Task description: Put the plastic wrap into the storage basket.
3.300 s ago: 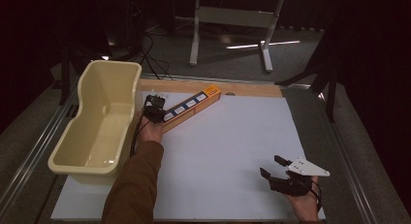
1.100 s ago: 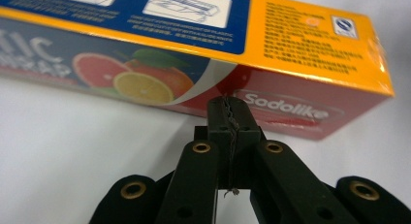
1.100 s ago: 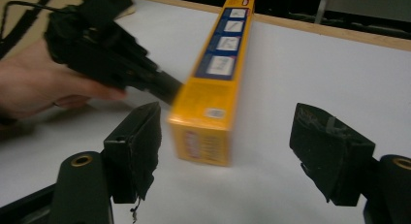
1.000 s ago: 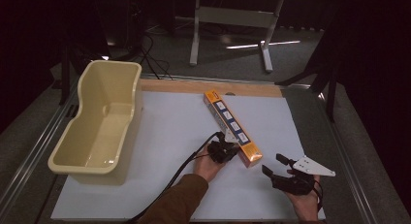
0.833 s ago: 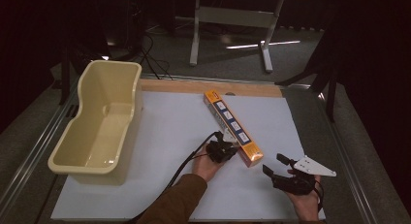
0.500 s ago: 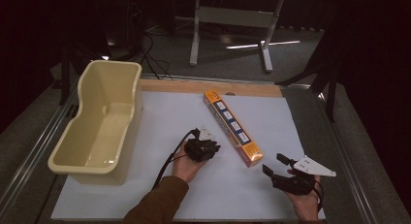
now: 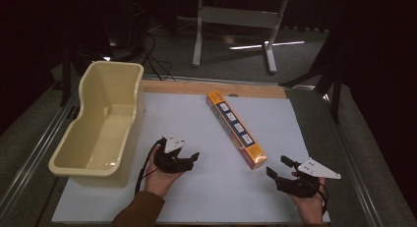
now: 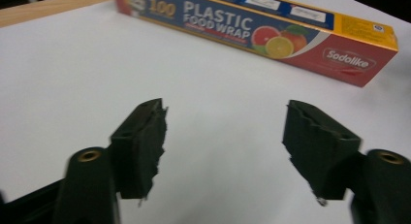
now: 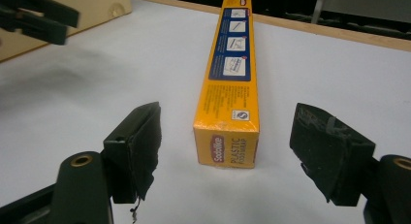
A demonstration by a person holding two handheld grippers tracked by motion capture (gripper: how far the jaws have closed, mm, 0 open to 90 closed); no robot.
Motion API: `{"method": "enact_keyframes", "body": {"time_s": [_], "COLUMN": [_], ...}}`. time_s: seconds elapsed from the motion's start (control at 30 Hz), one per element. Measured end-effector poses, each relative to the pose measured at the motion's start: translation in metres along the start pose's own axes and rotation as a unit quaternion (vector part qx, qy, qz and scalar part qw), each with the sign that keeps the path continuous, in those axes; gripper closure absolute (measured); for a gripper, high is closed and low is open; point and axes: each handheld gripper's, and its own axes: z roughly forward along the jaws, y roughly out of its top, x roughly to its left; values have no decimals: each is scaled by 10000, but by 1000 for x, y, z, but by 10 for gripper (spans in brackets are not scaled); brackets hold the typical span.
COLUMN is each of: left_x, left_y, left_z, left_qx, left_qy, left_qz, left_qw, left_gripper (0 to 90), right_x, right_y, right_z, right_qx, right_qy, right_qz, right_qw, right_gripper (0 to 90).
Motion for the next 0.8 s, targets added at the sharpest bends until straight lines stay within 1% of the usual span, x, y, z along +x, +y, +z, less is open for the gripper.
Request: {"method": "enact_keyframes", "body": {"time_s": [0.07,0.17,0.2,0.27,0.3,0.37,0.43,0.57,0.6,0.73,0.8], "left_x": [3,6,5,3,2,1,0,-2,-2,-2,-1], "left_y": [-9,-20,-25,-32,-35,-38,-41,-44,-45,-47,-48], "left_z": [-11,-23,-27,-32,-35,-40,-47,-56,-59,-66,-70], "left_qx": [-16,-79,-68,3,48,71,37,26,22,-21,-54], "left_qy": [13,-1,-48,-4,13,15,-22,-24,14,121,153], "left_qz": [17,-68,-52,96,100,54,8,60,110,84,97], "left_qw": [10000,9999,10000,10000,9999,10000,10000,10000,9999,9999,9998], "left_gripper": [287,270,268,253,249,242,233,205,205,205,206], "right_x": [0,-1,-1,0,0,0,-2,-4,-4,-2,-2], "right_y": [0,0,0,0,0,0,0,-1,0,5,10], "right_z": [0,-1,-1,0,0,-1,-1,2,3,7,9], "right_qx": [-2,9,9,10,7,13,3,120,143,176,181], "right_qy": [3,-7,-7,-12,-10,-21,7,40,41,62,116], "right_qz": [12,22,26,27,36,54,101,168,160,117,151], "right_qw": [10000,10000,10000,10000,10000,10000,9999,9998,9998,9998,9997], "right_gripper": [262,261,258,255,251,245,235,203,199,192,192]}}
